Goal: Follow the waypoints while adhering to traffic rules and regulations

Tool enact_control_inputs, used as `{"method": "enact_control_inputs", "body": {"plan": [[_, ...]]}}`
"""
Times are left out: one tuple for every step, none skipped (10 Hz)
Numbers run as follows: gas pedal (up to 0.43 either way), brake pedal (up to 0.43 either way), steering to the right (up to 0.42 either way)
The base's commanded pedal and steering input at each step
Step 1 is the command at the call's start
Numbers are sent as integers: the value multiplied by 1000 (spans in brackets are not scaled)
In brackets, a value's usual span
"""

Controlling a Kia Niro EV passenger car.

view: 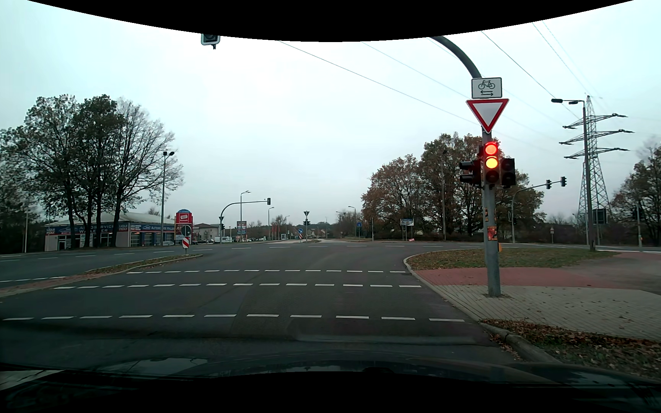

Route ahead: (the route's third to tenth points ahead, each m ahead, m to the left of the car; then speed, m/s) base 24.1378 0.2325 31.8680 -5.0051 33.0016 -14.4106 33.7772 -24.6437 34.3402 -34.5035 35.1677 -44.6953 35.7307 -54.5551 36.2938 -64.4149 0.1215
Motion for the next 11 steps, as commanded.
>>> {"method": "enact_control_inputs", "body": {"plan": [[228, 0, 3], [287, 0, 3], [311, 0, 4], [339, 0, 4], [350, 0, 4], [358, 0, 4], [358, 0, 5], [370, 0, 6], [370, 0, 6], [378, 0, 6], [378, 0, 6]]}}
